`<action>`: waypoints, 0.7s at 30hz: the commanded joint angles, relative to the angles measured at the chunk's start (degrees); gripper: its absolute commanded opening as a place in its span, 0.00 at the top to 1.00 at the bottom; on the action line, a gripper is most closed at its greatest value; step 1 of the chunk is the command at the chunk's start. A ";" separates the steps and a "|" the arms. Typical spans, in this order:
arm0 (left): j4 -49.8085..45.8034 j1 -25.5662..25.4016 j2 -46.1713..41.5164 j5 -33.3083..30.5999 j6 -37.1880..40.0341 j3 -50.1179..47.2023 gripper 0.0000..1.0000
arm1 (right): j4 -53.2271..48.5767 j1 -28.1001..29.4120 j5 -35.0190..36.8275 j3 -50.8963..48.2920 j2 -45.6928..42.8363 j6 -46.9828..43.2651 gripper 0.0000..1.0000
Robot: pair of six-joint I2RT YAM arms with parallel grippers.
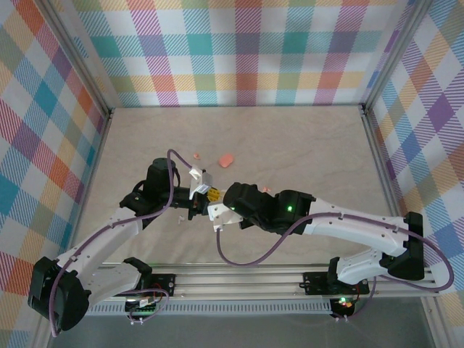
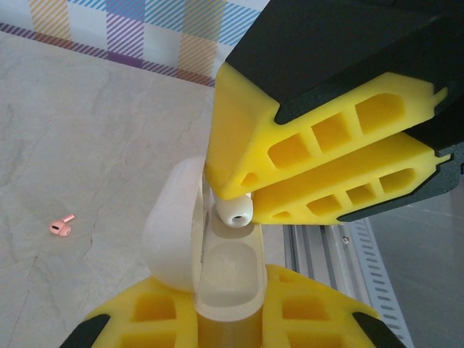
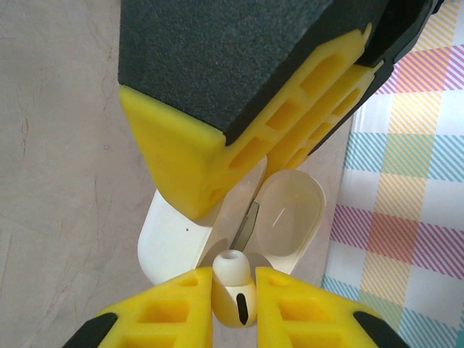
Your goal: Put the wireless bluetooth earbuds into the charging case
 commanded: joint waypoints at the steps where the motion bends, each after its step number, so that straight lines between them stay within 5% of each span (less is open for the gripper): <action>1: 3.38 -0.32 -0.41 1.71 0.98 2.10 1.00 | -0.23 1.17 -3.37 -0.88 0.18 -0.46 0.81; 21: 2.76 -0.35 -2.02 0.93 0.86 1.70 1.00 | -1.98 1.14 -3.74 3.06 -2.68 5.44 0.68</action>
